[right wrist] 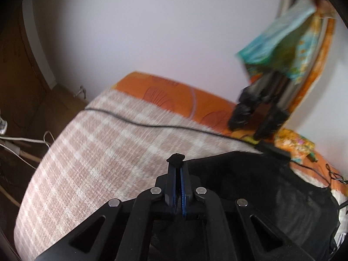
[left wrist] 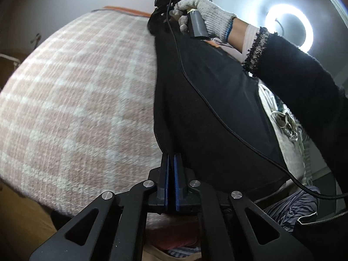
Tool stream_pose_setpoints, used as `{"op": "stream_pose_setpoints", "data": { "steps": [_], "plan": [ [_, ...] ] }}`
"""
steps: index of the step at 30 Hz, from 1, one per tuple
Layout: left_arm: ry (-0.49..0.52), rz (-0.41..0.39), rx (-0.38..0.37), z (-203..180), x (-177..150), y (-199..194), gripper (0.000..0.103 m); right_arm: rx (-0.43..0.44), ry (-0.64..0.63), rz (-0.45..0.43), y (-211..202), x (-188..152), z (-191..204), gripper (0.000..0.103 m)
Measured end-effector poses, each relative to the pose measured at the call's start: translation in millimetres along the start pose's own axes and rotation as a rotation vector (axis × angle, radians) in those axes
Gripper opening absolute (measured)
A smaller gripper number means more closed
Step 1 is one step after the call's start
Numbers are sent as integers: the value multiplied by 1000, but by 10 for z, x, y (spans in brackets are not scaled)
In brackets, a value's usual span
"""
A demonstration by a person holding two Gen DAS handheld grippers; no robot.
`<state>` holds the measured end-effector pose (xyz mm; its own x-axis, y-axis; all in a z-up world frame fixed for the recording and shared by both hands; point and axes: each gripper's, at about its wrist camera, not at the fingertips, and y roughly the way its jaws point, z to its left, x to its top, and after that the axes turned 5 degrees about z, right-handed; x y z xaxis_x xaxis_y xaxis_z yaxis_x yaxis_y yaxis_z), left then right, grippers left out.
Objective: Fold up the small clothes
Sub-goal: 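Close left gripper on the hem edge while right gripper closes on the shoulder, then fold the gripped side over toward the shirt's middle with both grippers, then open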
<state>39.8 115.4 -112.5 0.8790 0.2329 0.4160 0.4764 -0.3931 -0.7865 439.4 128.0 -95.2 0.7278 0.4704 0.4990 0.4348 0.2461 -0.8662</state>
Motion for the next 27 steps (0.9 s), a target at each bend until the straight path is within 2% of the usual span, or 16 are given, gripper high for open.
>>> {"op": "stream_pose_setpoints", "data": {
  "steps": [5, 14, 22, 27],
  "plan": [
    [52, -22, 1, -146, 31, -15, 2, -9, 41, -30, -259, -22, -305, 0],
    [117, -6, -62, -466, 56, 41, 2, -47, 65, -65, -517, -144, -764, 0],
    [212, 44, -100, -883, 72, 247, 2, -95, 141, -67, -550, -417, -1322, 0],
    [259, 75, -92, -1018, 68, 383, 2, -115, 186, -53, -498, -592, -1619, 0]
  ]
}}
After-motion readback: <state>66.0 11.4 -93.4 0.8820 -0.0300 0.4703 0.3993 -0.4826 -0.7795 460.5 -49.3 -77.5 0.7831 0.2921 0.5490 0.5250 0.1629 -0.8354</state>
